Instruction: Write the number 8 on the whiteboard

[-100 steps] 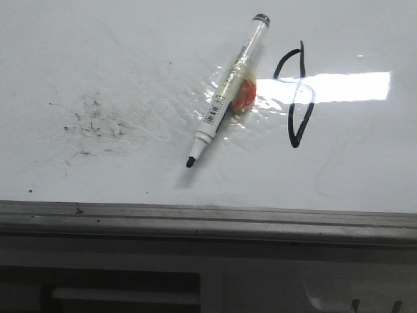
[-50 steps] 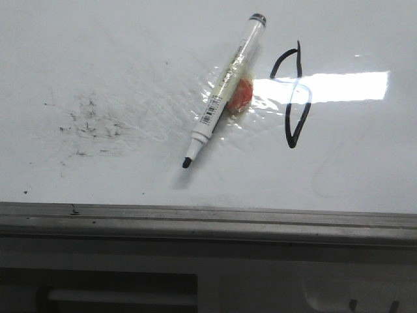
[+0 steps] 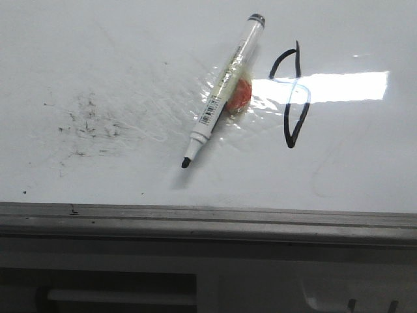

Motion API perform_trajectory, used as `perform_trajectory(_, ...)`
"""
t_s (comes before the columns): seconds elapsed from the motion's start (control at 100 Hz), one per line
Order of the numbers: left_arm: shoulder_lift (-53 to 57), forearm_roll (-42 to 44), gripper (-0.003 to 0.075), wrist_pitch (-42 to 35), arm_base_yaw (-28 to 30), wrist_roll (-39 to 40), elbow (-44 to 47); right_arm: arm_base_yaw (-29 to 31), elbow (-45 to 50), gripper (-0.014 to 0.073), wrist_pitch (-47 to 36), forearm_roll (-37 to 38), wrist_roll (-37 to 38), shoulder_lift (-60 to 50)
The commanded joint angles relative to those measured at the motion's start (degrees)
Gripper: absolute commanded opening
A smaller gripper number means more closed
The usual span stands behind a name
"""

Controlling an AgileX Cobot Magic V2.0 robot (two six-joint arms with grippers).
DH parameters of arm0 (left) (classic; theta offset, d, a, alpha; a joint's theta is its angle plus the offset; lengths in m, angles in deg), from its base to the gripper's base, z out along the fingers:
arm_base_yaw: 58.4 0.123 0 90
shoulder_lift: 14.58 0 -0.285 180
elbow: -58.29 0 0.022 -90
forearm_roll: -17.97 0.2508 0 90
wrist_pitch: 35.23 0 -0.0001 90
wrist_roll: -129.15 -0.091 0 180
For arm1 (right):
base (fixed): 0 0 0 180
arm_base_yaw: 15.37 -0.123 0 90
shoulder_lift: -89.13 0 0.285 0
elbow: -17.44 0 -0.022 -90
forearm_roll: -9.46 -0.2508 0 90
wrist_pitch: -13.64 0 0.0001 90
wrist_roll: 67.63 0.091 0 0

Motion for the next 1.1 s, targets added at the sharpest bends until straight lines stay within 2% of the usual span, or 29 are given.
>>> perform_trajectory(0.0,-0.53,-0.17,-0.0020,-4.10,0.17,0.54,1.78,0.00,-1.21,-0.0066,-0.11,1.10,-0.35,0.66)
perform_trajectory(0.18,-0.53,-0.17,-0.0020,-4.10,0.17,0.54,1.78,1.70,-1.21,-0.0066,-3.05,-9.22,-0.35,0.66)
perform_trajectory(0.28,-0.53,-0.17,-0.0020,-4.10,0.17,0.54,1.78,3.17,-0.64,-0.0066,-3.72,-8.27,-0.35,0.66)
perform_trajectory(0.46,-0.53,-0.17,-0.0020,-4.10,0.17,0.54,1.78,9.06,3.43,-0.0066,-3.36,5.85,2.00,0.66)
perform_trajectory(0.68,-0.53,-0.17,-0.0020,-4.10,0.17,0.54,1.78,25.62,7.85,-0.0066,3.48,19.06,15.50,0.66)
perform_trajectory(0.79,-0.53,-0.17,-0.0020,-4.10,0.17,0.54,1.78,34.23,9.15,-0.0066,8.68,31.28,29.38,0.66)
perform_trajectory(0.91,-0.53,-0.17,-0.0020,-4.10,0.17,0.54,1.78,42.19,10.46,-0.0066,16.25,46.49,49.47,0.66)
perform_trajectory(1.09,-0.53,-0.17,-0.0020,-4.10,0.17,0.54,1.78,48.19,10.57,-0.0066,26.02,60.98,62.80,0.66)
